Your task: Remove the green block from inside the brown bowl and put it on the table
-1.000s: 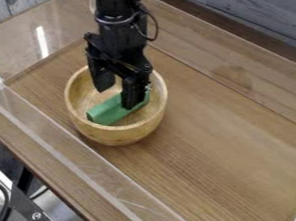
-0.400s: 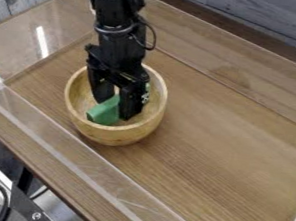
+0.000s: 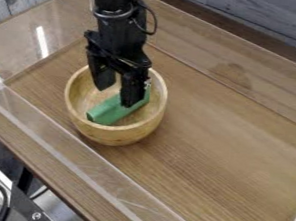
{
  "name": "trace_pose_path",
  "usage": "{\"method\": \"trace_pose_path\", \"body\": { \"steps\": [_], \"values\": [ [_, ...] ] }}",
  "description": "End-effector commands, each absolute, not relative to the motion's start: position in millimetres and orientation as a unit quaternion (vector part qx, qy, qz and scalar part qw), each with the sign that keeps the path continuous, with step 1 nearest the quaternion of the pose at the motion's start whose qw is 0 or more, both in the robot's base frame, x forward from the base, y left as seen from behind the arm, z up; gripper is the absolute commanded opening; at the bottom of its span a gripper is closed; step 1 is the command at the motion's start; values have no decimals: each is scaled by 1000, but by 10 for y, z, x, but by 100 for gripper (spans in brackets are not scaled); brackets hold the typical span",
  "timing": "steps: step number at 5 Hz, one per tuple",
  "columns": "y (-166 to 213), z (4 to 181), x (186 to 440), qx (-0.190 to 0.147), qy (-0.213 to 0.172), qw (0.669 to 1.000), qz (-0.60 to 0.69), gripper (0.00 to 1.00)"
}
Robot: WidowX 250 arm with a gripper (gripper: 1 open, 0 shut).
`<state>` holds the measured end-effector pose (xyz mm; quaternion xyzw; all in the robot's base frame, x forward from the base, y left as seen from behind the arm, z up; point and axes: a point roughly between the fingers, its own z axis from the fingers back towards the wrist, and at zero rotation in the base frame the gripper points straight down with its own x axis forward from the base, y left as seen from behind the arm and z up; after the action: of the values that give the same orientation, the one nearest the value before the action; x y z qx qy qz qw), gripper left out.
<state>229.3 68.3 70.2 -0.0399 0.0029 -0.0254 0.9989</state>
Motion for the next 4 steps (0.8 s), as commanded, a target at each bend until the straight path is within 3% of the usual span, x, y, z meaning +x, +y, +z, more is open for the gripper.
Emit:
{"method": "trace_pose_path", "body": {
  "steps": [1,3,4],
  "values": [
    [703,791,2449,-30,-23,999,-29,100],
    [681,610,2427,-31,-12,999,-17,100],
    [668,555,2409,-35,-10,999,-14,0]
  ]
}}
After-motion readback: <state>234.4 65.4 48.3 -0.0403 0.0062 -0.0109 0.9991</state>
